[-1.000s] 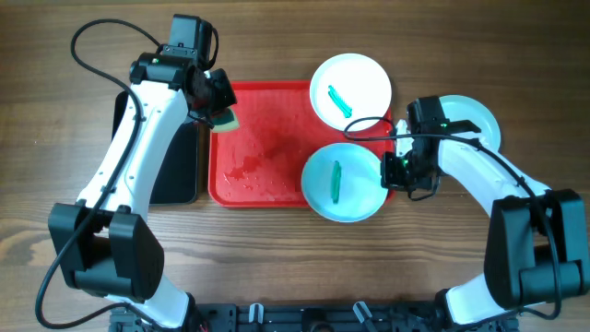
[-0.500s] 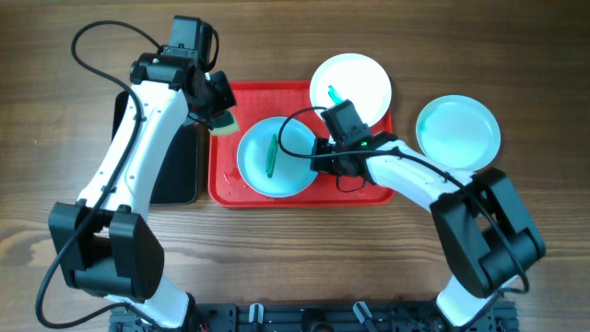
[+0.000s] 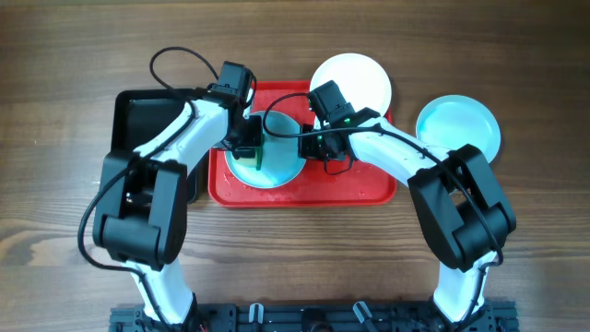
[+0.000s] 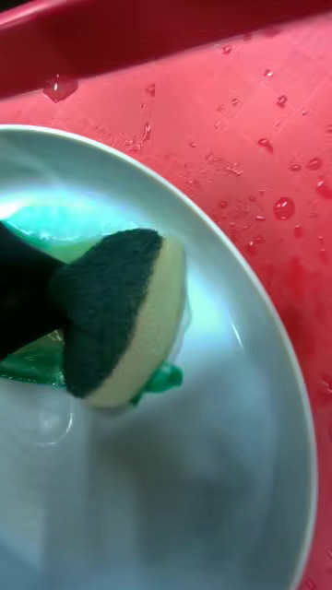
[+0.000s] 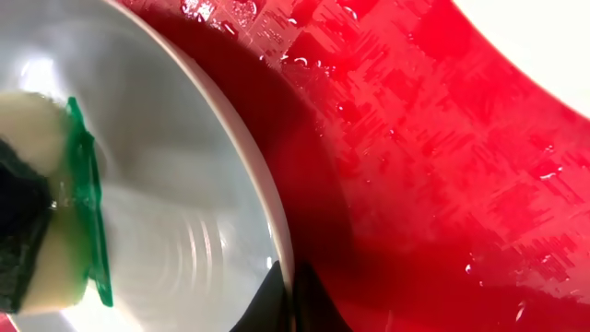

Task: Clean dirty plates on tray and stack at the side
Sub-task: 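Scrub the second plate with the sponge in the left gripper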

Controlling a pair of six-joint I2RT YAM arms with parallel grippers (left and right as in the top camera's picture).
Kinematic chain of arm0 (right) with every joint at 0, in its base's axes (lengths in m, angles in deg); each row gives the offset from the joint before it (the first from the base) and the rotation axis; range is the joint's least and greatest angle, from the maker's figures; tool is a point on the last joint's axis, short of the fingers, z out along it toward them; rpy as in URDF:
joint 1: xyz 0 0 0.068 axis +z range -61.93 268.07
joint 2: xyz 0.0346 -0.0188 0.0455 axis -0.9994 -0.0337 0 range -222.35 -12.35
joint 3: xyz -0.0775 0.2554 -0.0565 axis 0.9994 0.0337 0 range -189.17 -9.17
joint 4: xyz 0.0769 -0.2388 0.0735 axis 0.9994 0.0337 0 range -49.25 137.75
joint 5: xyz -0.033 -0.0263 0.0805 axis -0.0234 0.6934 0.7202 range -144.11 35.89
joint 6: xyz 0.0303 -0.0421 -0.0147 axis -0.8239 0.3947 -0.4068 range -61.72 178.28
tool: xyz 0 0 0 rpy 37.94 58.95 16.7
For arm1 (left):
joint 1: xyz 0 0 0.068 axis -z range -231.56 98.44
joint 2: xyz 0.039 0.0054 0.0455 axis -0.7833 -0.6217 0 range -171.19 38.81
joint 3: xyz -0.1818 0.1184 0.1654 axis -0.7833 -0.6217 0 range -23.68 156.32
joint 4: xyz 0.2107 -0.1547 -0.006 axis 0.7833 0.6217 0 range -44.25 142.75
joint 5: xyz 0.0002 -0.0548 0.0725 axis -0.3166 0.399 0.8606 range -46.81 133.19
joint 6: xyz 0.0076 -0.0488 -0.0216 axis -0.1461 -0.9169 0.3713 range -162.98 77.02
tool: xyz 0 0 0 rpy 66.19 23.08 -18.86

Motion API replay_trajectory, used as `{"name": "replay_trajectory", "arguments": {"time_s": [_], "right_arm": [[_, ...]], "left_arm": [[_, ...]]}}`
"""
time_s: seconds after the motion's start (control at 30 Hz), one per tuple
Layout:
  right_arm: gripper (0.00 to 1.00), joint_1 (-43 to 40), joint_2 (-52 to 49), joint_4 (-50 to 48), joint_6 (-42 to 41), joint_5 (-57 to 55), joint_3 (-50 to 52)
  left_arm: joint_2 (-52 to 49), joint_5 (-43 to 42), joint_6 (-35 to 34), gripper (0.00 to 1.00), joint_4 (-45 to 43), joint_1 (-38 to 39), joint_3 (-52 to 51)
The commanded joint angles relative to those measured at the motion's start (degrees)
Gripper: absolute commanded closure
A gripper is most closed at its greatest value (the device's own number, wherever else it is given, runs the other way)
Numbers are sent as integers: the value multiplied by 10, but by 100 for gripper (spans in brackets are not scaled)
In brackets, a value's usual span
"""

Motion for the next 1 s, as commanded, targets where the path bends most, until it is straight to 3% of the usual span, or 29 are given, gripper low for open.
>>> {"name": "replay_trajectory", "arguments": {"time_s": [0.0,0.1,0.13,0.2,0.33,0.43,0.53,0.7,0.73,0.9,0.97], "right_arm": [[96,5,-24,6,14,13,-2],[95,5,-24,5,15,13,-2],[96,5,-24,5,15,13,-2],[96,5,-24,5,15,13,-2],[96,5,-24,5,18,14,-2],[96,5,-24,5,17,14,-2],[96,5,-24,5,17,15,-2],[96,5,-24,5,17,17,-2],[96,5,-24,5,17,17,-2],[96,5,-24,4,19,21,-2],[96,5,-24,4,19,21,-2]], "left_arm": [[-35,16,-2,96,-25,5,-5],[-36,-28,-1,96,-59,33,-5],[-36,-104,13,96,-71,48,-5],[-36,-175,41,96,-70,70,-5],[-36,-177,117,96,-19,75,-4],[-36,-61,86,96,29,40,-4],[-36,169,-75,96,81,0,-4],[-36,276,-194,96,92,13,-4],[-36,257,-193,96,87,21,-4],[-36,-111,84,96,111,82,-4],[-36,-175,153,96,123,101,-4]]}}
